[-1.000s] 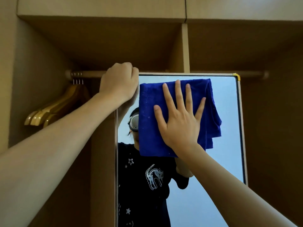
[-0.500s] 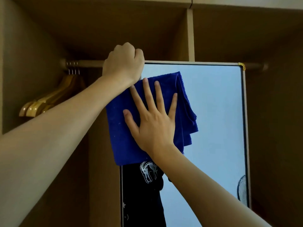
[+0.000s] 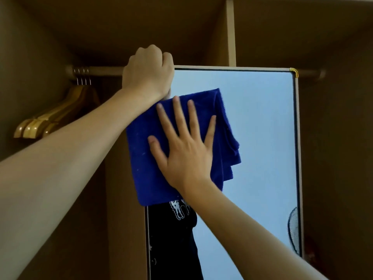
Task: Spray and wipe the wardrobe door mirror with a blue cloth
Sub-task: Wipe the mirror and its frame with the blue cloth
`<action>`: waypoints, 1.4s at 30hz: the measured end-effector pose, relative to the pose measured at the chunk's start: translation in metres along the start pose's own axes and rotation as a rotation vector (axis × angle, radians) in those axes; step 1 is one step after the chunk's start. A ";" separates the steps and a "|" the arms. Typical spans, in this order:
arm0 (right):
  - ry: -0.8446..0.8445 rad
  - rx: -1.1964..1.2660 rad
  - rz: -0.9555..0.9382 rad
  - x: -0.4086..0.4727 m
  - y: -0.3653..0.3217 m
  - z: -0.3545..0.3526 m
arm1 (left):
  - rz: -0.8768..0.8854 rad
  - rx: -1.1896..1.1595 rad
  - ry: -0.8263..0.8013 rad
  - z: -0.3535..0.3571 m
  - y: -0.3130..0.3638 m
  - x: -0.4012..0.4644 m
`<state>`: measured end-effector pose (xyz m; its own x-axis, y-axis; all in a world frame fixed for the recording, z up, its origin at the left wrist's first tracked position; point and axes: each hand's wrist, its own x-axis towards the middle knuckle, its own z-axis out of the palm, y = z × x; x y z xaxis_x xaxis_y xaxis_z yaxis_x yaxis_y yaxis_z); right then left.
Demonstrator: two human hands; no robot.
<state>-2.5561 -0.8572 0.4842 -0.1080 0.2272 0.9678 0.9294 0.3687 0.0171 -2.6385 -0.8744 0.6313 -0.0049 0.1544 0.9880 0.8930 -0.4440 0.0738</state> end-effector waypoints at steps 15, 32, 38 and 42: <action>0.011 0.010 0.121 -0.038 0.022 0.001 | 0.038 0.106 0.123 0.012 -0.001 -0.021; -0.093 -0.019 -0.072 -0.076 0.018 0.011 | -0.170 -0.220 0.196 0.018 -0.023 -0.099; -0.085 -0.045 -0.098 -0.086 0.026 0.012 | -0.631 -0.701 0.017 0.008 -0.035 -0.159; -0.088 -0.048 -0.085 -0.089 0.027 0.013 | -0.860 -0.760 -0.093 0.012 -0.042 -0.206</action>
<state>-2.5256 -0.8555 0.3952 -0.2158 0.2757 0.9367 0.9312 0.3468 0.1124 -2.6693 -0.8773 0.4235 -0.4193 0.7149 0.5595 0.1082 -0.5726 0.8127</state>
